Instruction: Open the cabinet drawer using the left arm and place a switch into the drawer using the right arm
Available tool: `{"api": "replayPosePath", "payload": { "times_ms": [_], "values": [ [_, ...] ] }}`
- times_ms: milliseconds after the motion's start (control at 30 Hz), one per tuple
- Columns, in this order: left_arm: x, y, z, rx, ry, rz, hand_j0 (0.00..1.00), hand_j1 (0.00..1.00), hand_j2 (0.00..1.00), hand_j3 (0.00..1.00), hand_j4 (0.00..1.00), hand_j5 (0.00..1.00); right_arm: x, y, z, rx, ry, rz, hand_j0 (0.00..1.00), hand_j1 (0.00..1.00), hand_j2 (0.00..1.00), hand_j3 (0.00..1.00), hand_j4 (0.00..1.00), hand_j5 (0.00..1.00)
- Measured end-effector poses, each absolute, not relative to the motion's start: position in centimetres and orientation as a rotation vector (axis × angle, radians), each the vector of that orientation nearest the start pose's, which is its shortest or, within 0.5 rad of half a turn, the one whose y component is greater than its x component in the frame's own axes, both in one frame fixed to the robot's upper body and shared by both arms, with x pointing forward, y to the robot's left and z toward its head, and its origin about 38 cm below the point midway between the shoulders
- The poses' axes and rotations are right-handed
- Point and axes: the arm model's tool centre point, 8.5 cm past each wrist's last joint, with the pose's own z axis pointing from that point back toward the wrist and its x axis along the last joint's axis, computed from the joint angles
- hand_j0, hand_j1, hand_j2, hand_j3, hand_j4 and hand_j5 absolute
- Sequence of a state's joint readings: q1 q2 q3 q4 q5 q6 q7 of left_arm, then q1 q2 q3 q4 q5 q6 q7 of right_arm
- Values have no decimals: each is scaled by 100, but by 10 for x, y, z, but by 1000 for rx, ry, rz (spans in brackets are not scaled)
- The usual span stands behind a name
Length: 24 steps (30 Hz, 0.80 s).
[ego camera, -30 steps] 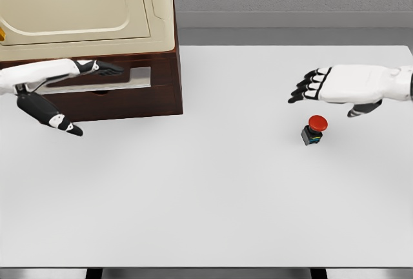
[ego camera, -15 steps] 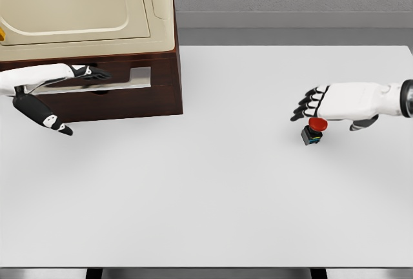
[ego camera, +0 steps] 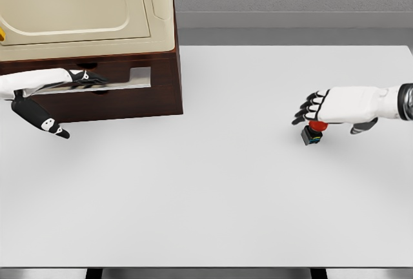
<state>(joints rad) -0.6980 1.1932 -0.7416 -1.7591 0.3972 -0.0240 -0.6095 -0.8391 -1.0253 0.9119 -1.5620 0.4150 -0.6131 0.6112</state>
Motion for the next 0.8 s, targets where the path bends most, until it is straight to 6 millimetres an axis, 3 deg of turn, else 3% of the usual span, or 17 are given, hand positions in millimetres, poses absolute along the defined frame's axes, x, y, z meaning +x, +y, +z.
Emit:
{"api": "replayPosePath", "payload": {
  "times_ms": [367, 800],
  "values": [
    [379, 350, 277, 2, -1226, -1552, 100, 100, 100, 100, 100, 100, 417, -320, 226, 555, 1432, -3262, 100, 100, 100, 100, 100, 100],
    [362, 367, 285, 13, -1248, -1658, 100, 100, 100, 100, 100, 100, 416, -315, 218, 517, 1420, -3270, 100, 100, 100, 100, 100, 100]
  ]
}}
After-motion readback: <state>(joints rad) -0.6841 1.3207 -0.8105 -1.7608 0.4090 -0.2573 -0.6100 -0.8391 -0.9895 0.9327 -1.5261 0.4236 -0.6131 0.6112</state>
